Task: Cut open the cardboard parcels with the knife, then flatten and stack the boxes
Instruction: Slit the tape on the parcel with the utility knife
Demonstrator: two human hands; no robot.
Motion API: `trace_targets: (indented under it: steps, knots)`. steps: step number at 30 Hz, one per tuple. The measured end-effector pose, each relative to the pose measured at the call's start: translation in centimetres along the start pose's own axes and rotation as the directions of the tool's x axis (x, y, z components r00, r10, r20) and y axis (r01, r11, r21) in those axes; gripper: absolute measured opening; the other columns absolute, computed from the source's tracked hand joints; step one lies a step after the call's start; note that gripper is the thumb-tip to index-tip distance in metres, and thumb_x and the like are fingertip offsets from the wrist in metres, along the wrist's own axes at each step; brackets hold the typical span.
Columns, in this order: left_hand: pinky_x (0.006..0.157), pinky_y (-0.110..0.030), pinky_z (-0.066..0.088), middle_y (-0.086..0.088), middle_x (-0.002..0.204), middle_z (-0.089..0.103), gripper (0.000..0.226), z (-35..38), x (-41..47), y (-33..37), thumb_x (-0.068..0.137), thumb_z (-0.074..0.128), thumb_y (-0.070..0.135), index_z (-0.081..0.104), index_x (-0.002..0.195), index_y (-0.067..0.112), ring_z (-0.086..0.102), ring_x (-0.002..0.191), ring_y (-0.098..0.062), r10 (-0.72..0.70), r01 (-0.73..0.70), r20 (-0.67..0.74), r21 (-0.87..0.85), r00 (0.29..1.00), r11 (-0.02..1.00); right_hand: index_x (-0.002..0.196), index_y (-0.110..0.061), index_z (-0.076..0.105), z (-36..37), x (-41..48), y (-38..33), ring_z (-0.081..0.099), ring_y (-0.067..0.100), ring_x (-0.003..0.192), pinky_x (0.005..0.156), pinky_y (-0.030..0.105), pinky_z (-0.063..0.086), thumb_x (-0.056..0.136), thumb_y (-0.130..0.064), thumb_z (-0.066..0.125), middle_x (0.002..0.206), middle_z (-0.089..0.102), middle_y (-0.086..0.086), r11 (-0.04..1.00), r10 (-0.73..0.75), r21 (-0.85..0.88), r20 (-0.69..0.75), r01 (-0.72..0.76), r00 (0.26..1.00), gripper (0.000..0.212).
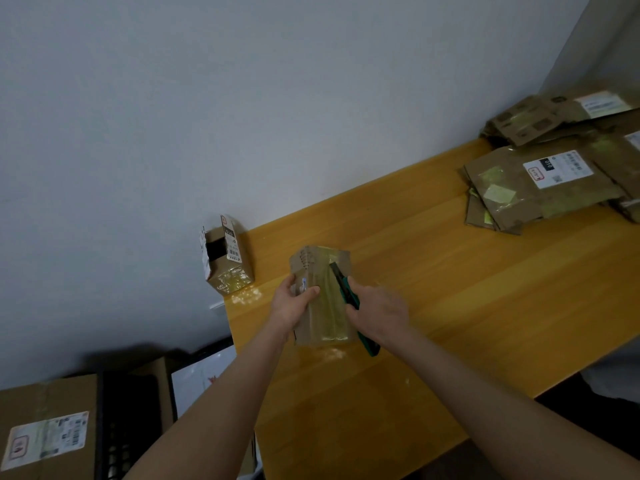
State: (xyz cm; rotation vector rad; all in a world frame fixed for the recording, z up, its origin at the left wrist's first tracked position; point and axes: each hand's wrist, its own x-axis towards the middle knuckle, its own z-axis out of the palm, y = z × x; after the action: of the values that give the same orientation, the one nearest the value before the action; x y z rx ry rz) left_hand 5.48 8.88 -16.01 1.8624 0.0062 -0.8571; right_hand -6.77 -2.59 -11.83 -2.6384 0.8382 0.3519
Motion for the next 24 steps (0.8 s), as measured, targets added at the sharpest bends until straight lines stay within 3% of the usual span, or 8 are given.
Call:
trace_targets:
  steps: [3, 8, 13, 16, 19, 22, 24]
  knots:
    - [0.072, -0.033, 0.054, -0.014, 0.129, 0.059, 0.077, 0.0, -0.1, -0.1, 0.086, 0.072, 0.023, 0.030, 0.150, 0.015, 0.064, 0.093, -0.024, -0.012, 0.012, 0.009, 0.021, 1.000, 1.000, 0.151, -0.028, 0.025, -0.2, 0.0, 0.4, 0.063, 0.020, 0.093, 0.066, 0.030, 0.049, 0.099, -0.041, 0.040, 0.105, 0.065, 0.001, 1.000, -0.029, 0.001, 0.021, 0.029, 0.999, 0.055]
    - [0.067, -0.032, 0.054, -0.014, 0.132, 0.057, 0.075, 0.8, 0.1, 0.0, 0.086, 0.072, 0.025, 0.032, 0.149, 0.017, 0.065, 0.098, -0.028, 0.009, -0.008, -0.013, 0.064, 1.000, 0.998, 0.135, -0.026, 0.050, -0.4, 0.0, 0.3, 0.054, 0.015, 0.068, 0.049, 0.025, 0.039, 0.094, -0.039, 0.045, 0.076, 0.054, -0.004, 0.998, -0.060, 0.010, 0.174, 0.059, 0.983, 0.043]
    - [0.073, -0.036, 0.056, -0.014, 0.128, 0.060, 0.071, 1.1, 0.2, 0.4, 0.085, 0.073, 0.025, 0.036, 0.145, 0.019, 0.066, 0.095, -0.027, -0.007, 0.008, -0.021, 0.037, 1.000, 0.999, 0.143, -0.033, 0.043, -0.7, -0.8, 1.2, 0.058, 0.014, 0.068, 0.055, 0.028, 0.049, 0.094, -0.038, 0.047, 0.079, 0.059, -0.004, 0.995, -0.051, 0.098, 0.198, 0.032, 0.979, 0.050]
    - [0.087, -0.044, 0.055, -0.014, 0.130, 0.059, 0.071, 1.1, 0.9, 0.8, 0.085, 0.073, 0.024, 0.036, 0.145, 0.018, 0.064, 0.102, -0.029, -0.030, 0.023, -0.089, -0.080, 0.996, 0.996, 0.147, -0.035, 0.035, -1.1, -1.5, 1.3, 0.052, 0.012, 0.067, 0.047, 0.023, 0.041, 0.095, -0.043, 0.047, 0.076, 0.053, -0.010, 0.997, -0.078, 0.018, 0.244, 0.076, 0.967, 0.054]
    - [0.091, -0.047, 0.053, -0.012, 0.130, 0.058, 0.072, 1.1, 1.4, 1.5, 0.084, 0.074, 0.022, 0.035, 0.145, 0.018, 0.062, 0.104, -0.029, -0.042, 0.023, -0.126, -0.145, 0.991, 0.989, 0.149, -0.035, 0.031, -1.4, -2.1, 1.4, 0.046, 0.009, 0.062, 0.044, 0.022, 0.033, 0.095, -0.044, 0.048, 0.087, 0.060, -0.006, 0.996, -0.086, 0.039, 0.251, 0.079, 0.964, 0.057]
    - [0.089, -0.044, 0.049, -0.011, 0.138, 0.052, 0.079, 1.3, 1.4, 2.0, 0.087, 0.072, 0.023, 0.025, 0.150, 0.020, 0.057, 0.110, -0.030, -0.102, 0.065, -0.149, -0.232, 0.984, 0.971, 0.145, -0.034, 0.040, -2.1, -2.0, 2.1, 0.047, 0.006, 0.056, 0.045, 0.022, 0.038, 0.094, -0.043, 0.049, 0.073, 0.054, -0.011, 0.989, -0.103, 0.122, 0.213, 0.078, 0.972, 0.052]
    - [0.087, -0.047, 0.046, -0.011, 0.140, 0.049, 0.080, 1.8, 1.2, 2.5, 0.089, 0.069, 0.022, 0.020, 0.152, 0.021, 0.054, 0.116, -0.032, -0.131, 0.087, -0.121, -0.317, 0.984, 0.945, 0.134, -0.030, 0.052, -2.2, -2.1, 2.8, 0.057, 0.010, 0.064, 0.050, 0.026, 0.048, 0.094, -0.046, 0.049, 0.081, 0.061, -0.008, 0.993, -0.062, 0.107, 0.116, 0.049, 0.991, 0.044]
